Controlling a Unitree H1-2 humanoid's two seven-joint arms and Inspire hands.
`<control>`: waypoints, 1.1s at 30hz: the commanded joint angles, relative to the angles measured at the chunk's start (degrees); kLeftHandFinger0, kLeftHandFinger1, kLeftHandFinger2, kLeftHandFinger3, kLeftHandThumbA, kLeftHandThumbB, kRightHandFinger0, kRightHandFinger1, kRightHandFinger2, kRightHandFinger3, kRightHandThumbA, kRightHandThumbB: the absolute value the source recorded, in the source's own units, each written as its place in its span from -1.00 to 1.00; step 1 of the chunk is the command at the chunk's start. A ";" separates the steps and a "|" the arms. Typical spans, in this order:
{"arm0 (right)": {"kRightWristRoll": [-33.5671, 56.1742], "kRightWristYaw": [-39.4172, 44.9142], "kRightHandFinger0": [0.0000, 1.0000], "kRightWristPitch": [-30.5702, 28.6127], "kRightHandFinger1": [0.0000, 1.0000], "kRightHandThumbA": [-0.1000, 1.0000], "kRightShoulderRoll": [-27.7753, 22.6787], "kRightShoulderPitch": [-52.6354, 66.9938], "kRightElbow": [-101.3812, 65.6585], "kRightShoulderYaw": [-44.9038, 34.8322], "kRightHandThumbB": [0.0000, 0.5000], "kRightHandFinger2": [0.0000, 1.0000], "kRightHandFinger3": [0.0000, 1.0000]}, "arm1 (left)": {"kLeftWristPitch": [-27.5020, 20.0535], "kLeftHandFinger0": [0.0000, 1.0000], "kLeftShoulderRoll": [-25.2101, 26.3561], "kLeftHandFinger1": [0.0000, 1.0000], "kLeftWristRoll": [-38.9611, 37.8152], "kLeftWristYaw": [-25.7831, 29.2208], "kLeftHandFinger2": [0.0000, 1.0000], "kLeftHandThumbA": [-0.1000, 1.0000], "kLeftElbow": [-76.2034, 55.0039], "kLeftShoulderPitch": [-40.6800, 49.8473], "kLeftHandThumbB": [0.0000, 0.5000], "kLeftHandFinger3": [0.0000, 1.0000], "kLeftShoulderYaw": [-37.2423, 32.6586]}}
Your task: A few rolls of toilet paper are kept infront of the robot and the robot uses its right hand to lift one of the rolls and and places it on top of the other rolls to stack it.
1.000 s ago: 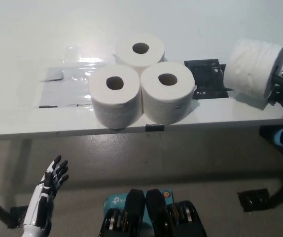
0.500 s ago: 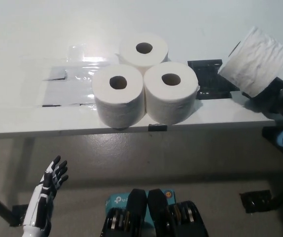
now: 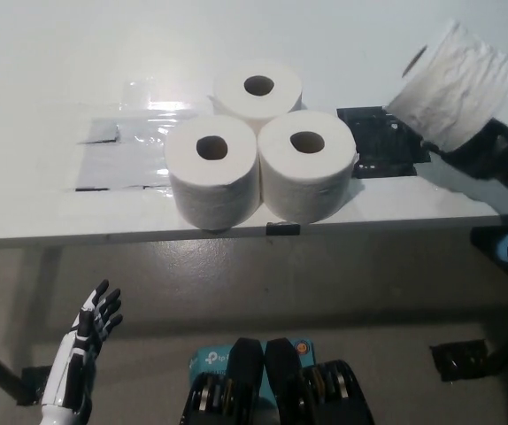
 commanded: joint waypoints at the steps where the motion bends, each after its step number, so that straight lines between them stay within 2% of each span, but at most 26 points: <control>1: 2.53 3.92 -1.00 3.05 -1.00 0.52 -0.61 -5.23 -3.79 1.33 -0.82 -1.00 -1.00 | -1.56 1.00 0.40 1.00 0.20 -0.11 1.00 1.00 -1.28 0.31 -0.60 1.00 0.11; 4: 2.42 4.69 -1.00 3.58 -1.00 0.53 -0.72 -5.66 -5.17 2.58 -0.92 -1.00 -1.00 | -1.65 1.00 0.43 1.00 0.34 -0.09 1.00 1.00 -1.38 0.35 -0.64 1.00 0.08; 7: 1.62 3.80 -1.00 3.41 -1.00 0.49 -0.75 -6.08 -6.36 4.52 -0.82 -1.00 -1.00 | -1.69 1.00 0.45 1.00 0.24 -0.14 1.00 1.00 -1.08 0.22 -0.63 1.00 0.10; 12: 0.90 4.06 -1.00 4.34 -1.00 0.31 -0.74 -7.26 -6.36 7.26 -0.87 -1.00 -1.00 | -1.19 1.00 0.53 1.00 0.31 -0.16 1.00 1.00 -1.49 0.25 -0.61 1.00 0.06; 14: -0.30 3.39 -1.00 4.04 -1.00 0.32 -0.63 -7.53 -6.88 9.32 -0.88 -1.00 -1.00 | -1.65 1.00 0.49 1.00 0.40 -0.11 1.00 1.00 -1.27 0.25 -0.63 1.00 0.06; 17: -1.56 2.53 -1.00 2.79 -1.00 0.21 -0.48 -8.25 -6.39 11.88 -0.75 -1.00 -1.00 | -1.72 1.00 0.48 1.00 0.51 -0.12 1.00 1.00 -1.15 0.21 -0.62 1.00 -0.01; 19: -1.86 1.70 -1.00 2.36 -1.00 0.18 -0.28 -8.62 -6.26 12.94 -0.94 -1.00 -1.00 | -1.81 1.00 0.50 1.00 0.40 -0.16 1.00 1.00 -1.05 0.11 -0.62 1.00 0.03; 21: -2.96 0.98 -1.00 1.51 -1.00 0.20 0.07 -8.94 -6.35 14.74 -1.00 -1.00 -1.00 | -1.96 1.00 0.61 1.00 0.42 -0.20 1.00 1.00 -0.99 0.06 -0.63 1.00 0.05; 23: -3.64 0.05 -1.00 1.51 -1.00 0.24 0.74 -8.97 -7.70 16.26 -0.81 -1.00 -0.95 | -1.56 1.00 0.64 1.00 0.44 -0.28 1.00 1.00 -1.19 0.10 -0.61 1.00 -0.03; 27: -3.39 -0.48 -1.00 2.20 -1.00 0.19 1.41 -9.69 -7.72 17.05 -0.66 -1.00 -0.92 | -1.54 1.00 0.68 1.00 0.49 -0.32 1.00 1.00 -1.13 0.14 -0.60 1.00 -0.08; 29: -3.26 -1.06 -1.00 2.83 -1.00 0.12 1.86 -10.22 -7.84 17.09 -0.61 -1.00 -0.83 | -1.42 1.00 0.69 1.00 0.28 -0.39 1.00 1.00 -1.28 0.14 -0.62 1.00 -0.03; 30: -3.24 -1.37 -1.00 3.21 -1.00 0.11 2.00 -10.42 -7.83 17.11 -0.68 -1.00 -0.84 | -1.59 1.00 0.72 1.00 0.35 -0.39 1.00 1.00 -1.27 0.16 -0.63 1.00 -0.04; 33: -2.99 -1.42 -1.00 3.91 -1.00 0.01 2.33 -11.05 -7.82 17.00 -0.64 -1.00 -0.46 | -1.28 1.00 0.70 1.00 0.55 -0.35 1.00 1.00 -1.77 0.18 -0.60 1.00 -0.13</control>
